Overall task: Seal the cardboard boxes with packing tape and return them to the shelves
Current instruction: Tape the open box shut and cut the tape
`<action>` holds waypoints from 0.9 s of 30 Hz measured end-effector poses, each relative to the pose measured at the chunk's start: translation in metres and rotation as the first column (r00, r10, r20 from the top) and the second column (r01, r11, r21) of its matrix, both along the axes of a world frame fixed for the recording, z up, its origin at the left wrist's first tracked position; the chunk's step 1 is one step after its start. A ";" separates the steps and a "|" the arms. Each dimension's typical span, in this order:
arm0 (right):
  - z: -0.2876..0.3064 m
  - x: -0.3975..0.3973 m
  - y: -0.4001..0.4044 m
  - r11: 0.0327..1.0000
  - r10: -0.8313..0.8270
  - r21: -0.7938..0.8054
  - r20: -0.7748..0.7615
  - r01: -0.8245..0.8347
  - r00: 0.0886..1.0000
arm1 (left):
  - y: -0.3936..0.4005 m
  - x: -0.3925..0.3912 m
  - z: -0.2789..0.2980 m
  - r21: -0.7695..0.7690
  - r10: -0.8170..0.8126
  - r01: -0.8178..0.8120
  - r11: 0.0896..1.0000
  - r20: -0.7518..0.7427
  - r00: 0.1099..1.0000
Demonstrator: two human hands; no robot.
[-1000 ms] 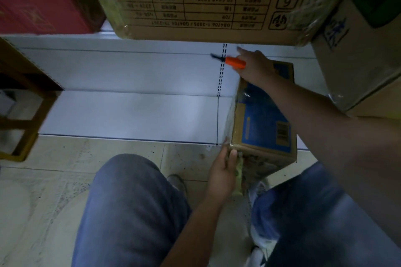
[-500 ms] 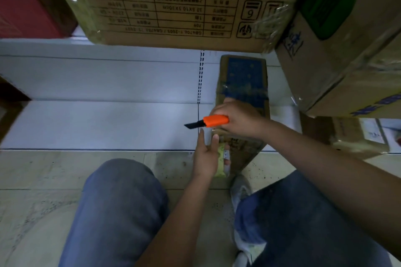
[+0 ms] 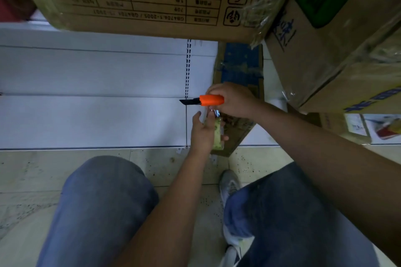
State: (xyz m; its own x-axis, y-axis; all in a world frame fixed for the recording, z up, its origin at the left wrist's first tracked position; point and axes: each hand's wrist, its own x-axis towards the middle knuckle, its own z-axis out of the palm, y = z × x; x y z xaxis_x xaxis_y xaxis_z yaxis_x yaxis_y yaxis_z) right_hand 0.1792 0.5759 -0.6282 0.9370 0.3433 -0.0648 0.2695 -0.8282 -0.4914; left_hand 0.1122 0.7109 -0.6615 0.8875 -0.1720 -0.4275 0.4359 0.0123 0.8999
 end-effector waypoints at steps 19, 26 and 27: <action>0.047 -0.026 0.013 0.982 -0.137 -0.114 0.102 0.149 0.985 | 0.002 -0.030 -0.035 -0.157 0.063 -0.082 0.984 -0.121 0.991; 0.048 -0.116 -0.004 0.914 -0.158 -0.386 -0.061 0.123 0.986 | 0.009 -0.024 -0.028 -0.195 0.043 -0.078 0.978 -0.176 0.983; 0.044 -0.117 -0.006 0.897 -0.110 -0.438 -0.077 0.066 0.991 | 0.009 -0.024 -0.029 -0.192 0.042 -0.077 0.978 -0.182 0.982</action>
